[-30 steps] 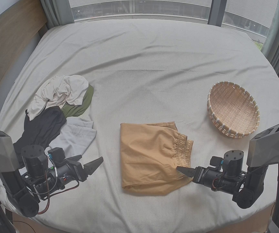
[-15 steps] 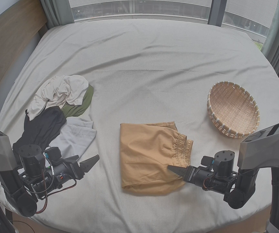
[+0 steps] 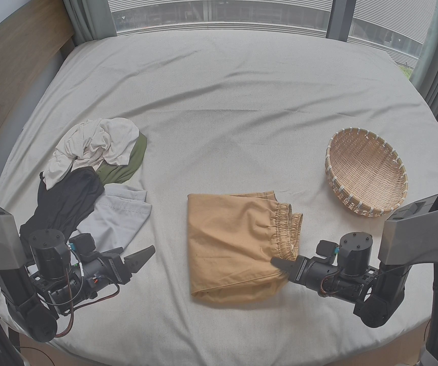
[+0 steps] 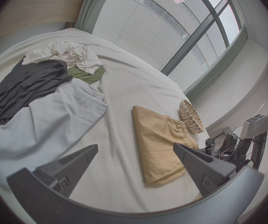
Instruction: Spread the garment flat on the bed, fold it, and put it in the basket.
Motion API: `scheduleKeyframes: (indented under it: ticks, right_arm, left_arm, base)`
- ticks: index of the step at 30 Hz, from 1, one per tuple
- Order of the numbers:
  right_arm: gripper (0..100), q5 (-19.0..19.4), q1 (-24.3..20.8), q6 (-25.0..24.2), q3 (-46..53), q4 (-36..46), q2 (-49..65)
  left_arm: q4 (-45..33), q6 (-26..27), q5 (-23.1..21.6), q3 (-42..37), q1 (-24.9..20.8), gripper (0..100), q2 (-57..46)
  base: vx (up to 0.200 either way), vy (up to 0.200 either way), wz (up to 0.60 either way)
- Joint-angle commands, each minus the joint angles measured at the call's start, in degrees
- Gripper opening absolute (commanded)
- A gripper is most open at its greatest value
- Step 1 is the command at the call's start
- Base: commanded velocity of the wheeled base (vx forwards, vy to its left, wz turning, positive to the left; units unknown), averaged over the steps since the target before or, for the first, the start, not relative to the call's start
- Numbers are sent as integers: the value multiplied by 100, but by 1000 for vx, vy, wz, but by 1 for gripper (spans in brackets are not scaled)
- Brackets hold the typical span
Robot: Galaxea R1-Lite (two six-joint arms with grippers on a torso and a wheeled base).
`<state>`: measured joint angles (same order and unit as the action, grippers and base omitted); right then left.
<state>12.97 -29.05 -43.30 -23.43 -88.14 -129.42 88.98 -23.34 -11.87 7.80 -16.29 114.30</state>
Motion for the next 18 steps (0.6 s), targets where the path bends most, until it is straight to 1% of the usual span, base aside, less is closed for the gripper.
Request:
scheduleKeyframes:
  ticks: [1, 3, 7, 9, 12, 18]
  right_arm:
    - [0, 127, -48, -3, 75, -10, 716]
    - [0, 311, -92, 6, 119, -10, 1006]
    - [0, 399, -338, 15, 199, -10, 1375]
    - [0, 399, -373, 23, 199, -2, 1445]
    - [0, 399, -540, 59, 190, -2, 1823]
    - [0, 399, -558, 67, 190, -2, 2236]
  left_arm:
    - [5, -39, 1, -59, -15, 100, -30]
    - [5, -39, 1, -86, -15, 100, -101]
    - [5, -39, 1, -103, -32, 100, -171]
    - [-3, -39, 1, -103, -32, 100, -171]
    - [5, -39, 10, -103, -24, 100, -162]
    - [-3, -30, 27, -95, -50, 100, -215]
  base:
    - [0, 0, 0]
    - [0, 0, 0]
    - [0, 0, 0]
    - [0, 0, 0]
    - [0, 0, 0]
    - [0, 0, 0]
